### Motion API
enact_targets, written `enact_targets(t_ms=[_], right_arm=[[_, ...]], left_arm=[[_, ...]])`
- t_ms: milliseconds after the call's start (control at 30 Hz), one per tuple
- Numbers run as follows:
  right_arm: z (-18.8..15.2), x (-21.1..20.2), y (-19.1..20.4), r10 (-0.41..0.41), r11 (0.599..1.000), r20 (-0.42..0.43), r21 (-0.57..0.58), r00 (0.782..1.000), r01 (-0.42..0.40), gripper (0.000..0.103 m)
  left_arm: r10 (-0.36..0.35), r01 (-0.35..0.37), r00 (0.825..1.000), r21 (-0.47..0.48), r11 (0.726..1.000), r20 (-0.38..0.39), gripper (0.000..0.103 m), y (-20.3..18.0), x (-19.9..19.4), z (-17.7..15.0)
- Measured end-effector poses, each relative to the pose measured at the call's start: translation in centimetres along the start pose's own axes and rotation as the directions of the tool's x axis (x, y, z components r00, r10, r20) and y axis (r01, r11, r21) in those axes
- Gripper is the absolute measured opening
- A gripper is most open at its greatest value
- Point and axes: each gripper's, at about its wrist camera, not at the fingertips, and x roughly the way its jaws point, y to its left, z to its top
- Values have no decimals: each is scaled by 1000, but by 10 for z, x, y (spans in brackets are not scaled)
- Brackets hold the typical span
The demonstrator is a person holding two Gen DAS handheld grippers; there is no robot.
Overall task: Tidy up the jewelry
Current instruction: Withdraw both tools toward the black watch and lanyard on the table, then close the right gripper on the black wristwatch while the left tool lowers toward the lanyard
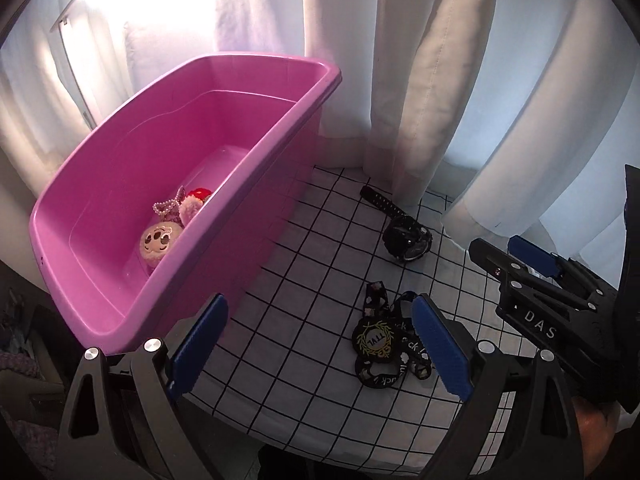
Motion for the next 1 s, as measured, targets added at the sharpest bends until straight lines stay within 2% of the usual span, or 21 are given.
enact_targets(t_ms=[200, 300, 600, 1000], right_arm=[[-3, 34, -8, 38, 999, -46, -33, 998, -39, 56], [-4, 50, -9, 47, 997, -67, -56, 997, -51, 56], [-4, 92, -11, 60, 990, -107, -118, 993, -72, 56], [-4, 131, -10, 30, 982, -147, -182, 989, -57, 58]], left_arm=[[31, -31, 998, -12, 999, -46, 91, -8, 26, -25], [23, -26, 997, -32, 999, -74, 91, -11, 40, -36], [13, -19, 995, -66, 998, -95, 91, -32, 75, -58], [12, -23, 994, -93, 995, -111, 91, -48, 113, -64]])
